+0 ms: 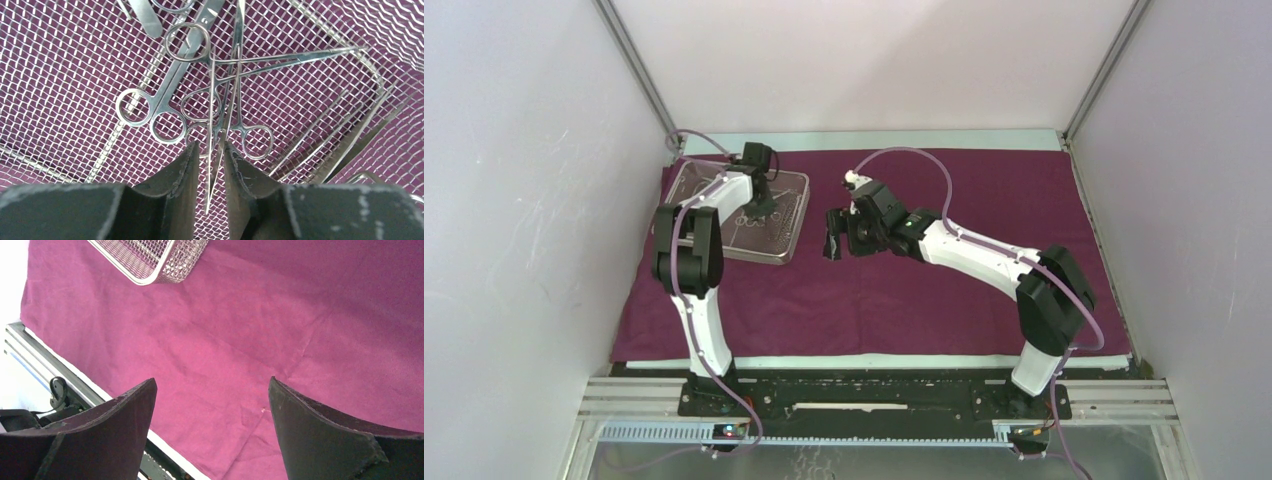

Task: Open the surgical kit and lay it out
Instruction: Pick up the medical item from the container.

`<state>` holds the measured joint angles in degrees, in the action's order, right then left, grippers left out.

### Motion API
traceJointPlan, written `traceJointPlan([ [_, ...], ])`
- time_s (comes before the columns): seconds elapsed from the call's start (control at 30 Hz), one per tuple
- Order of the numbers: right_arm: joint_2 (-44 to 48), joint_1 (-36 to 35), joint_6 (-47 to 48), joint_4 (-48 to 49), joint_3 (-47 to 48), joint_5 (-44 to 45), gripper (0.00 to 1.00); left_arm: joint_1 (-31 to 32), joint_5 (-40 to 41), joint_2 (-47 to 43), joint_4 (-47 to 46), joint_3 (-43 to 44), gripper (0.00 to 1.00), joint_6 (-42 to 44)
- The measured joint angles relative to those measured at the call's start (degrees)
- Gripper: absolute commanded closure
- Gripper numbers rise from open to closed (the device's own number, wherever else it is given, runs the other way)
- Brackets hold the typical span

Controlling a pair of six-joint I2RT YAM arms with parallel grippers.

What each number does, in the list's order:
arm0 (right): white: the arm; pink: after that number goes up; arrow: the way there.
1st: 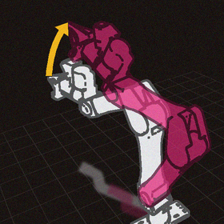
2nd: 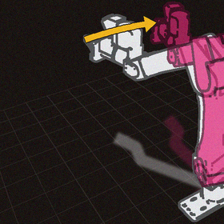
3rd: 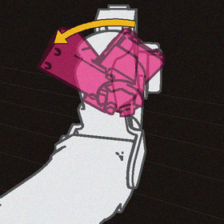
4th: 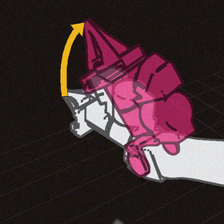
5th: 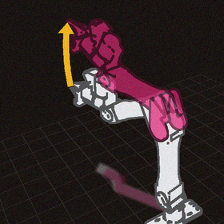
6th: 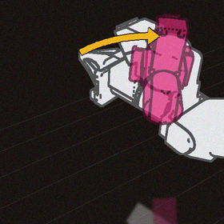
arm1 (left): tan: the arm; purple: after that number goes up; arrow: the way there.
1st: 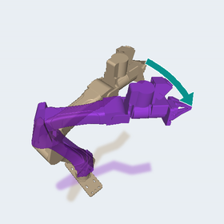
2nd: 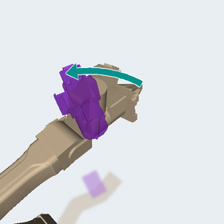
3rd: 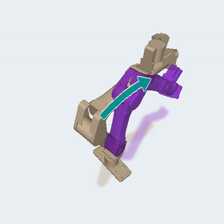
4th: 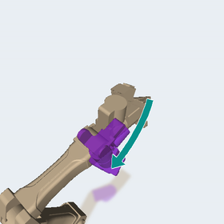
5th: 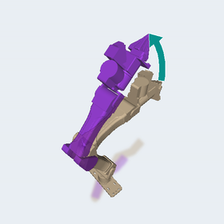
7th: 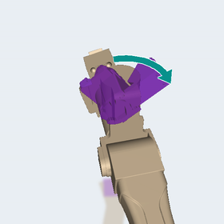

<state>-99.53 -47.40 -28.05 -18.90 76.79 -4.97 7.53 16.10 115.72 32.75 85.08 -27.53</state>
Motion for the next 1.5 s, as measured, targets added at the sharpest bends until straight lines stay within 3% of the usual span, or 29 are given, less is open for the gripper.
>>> traceJointPlan([
  [0.8, 0.0, 0.0, 0.7, 0.0, -1.0, 0.2, 0.09, -4.9, -3.1, -1.9, 0.7, 0.1, 0.73, -2.0],
  [1.13, 0.0, 0.0, 0.8, 0.0, -1.0, 0.2, 0.09, -5.7, -5.6, 1.4, 2.1, 2.1, 0.74, -2.0],
  [1.5, 0.0, 0.1, 0.8, 0.0, -1.0, 0.1, 0.09, -5.7, -6.4, 2.5, 2.6, 3.7, 0.81, -3.2],
])
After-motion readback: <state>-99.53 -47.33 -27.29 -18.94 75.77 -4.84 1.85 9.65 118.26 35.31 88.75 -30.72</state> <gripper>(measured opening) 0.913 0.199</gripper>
